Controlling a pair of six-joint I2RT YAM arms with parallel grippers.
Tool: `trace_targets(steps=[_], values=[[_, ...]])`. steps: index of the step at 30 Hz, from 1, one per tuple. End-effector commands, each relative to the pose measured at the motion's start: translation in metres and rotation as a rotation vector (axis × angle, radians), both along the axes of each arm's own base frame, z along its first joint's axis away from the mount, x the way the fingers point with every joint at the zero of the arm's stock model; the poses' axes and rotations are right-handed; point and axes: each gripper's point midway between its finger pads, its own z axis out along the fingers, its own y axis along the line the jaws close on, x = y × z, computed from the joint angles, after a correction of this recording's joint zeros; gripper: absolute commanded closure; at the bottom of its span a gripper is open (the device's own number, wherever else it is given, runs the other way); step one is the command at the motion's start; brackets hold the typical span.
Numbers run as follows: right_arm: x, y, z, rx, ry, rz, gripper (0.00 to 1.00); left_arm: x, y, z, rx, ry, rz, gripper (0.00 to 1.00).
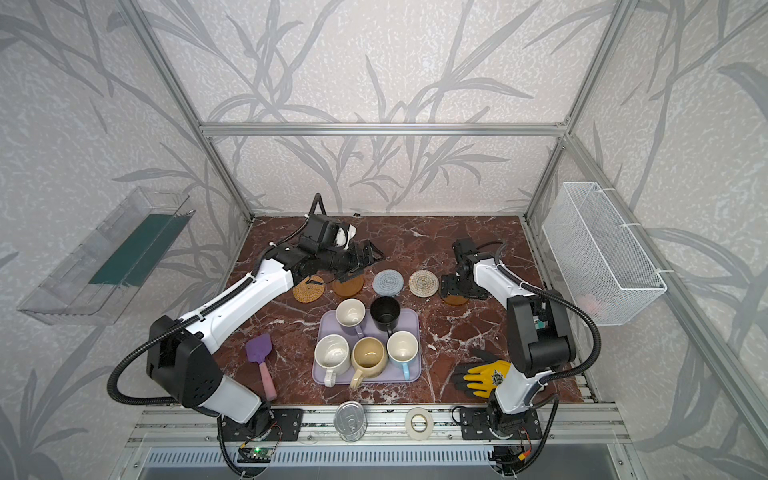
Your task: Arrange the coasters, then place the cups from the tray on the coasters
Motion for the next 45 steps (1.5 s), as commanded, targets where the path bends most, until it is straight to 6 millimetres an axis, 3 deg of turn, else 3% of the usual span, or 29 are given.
trace_targets(steps=[1,6,14,38,45], values=[[0.01,-0.007,-0.003,-0.03,0.014,0.02,0.09,-0.008,-0.012,0.011,0.019,-0.019,-0.015,0.03],[0.022,-0.011,-0.005,-0.049,0.005,0.021,0.16,-0.02,-0.046,0.011,0.065,-0.032,-0.119,0.03],[0.035,-0.013,-0.017,-0.055,0.031,0.022,0.28,-0.023,-0.072,0.002,0.1,-0.041,-0.178,0.04],[0.036,-0.027,-0.047,-0.115,0.109,0.024,0.49,-0.035,-0.083,-0.006,0.09,-0.028,-0.204,0.04],[0.041,-0.033,-0.045,-0.154,0.107,0.027,0.53,-0.036,-0.082,-0.007,0.088,-0.03,-0.198,0.04]])
